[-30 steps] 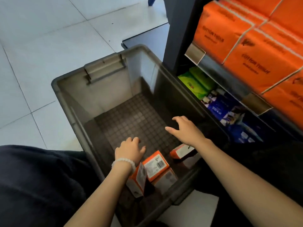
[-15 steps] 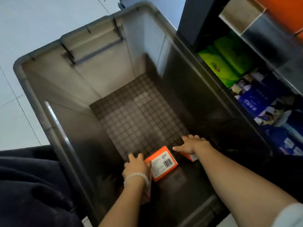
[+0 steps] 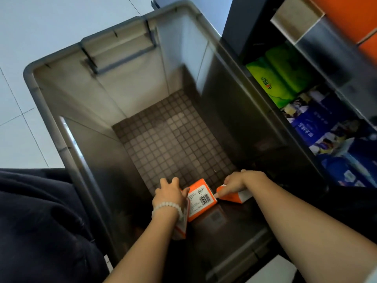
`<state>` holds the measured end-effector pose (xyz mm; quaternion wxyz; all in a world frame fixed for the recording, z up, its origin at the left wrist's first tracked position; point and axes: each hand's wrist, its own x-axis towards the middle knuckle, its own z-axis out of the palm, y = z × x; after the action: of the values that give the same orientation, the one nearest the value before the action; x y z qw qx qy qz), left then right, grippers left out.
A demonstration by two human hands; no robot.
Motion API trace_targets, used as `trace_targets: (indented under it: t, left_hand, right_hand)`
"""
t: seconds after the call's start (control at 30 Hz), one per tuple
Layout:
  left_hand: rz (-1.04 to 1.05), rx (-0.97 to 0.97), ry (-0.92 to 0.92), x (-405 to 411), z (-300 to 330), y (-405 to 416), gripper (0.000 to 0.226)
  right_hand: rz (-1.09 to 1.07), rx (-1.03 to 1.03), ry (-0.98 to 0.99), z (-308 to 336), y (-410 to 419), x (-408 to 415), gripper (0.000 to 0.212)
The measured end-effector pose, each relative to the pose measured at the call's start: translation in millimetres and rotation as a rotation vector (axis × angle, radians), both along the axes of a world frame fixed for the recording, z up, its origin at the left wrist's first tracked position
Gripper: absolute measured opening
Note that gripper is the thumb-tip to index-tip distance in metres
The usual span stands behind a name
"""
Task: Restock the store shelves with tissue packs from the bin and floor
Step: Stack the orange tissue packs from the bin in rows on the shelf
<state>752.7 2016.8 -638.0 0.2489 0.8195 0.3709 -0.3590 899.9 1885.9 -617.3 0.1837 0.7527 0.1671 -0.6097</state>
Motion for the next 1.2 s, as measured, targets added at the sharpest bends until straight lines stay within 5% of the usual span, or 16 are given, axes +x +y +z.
trace_targets:
  t: [0.67, 0.87, 1.2]
  left_hand:
    - [0.098, 0.057, -0.558, 2, 135, -3, 0.039]
    - [0.063, 0.11, -0.697, -17, 176, -10, 0.038]
    - [-0.012, 0.045, -0.896, -7, 245, -46, 0.032]
  right_hand:
    - [-0.103, 0.103, -0.351, 126, -19, -28, 0.072]
    - [-0.141, 0.349, -0.48, 157, -47, -39, 0.092]
    - [-0.481, 0.884, -0.663, 248, -111, -61, 0.077]
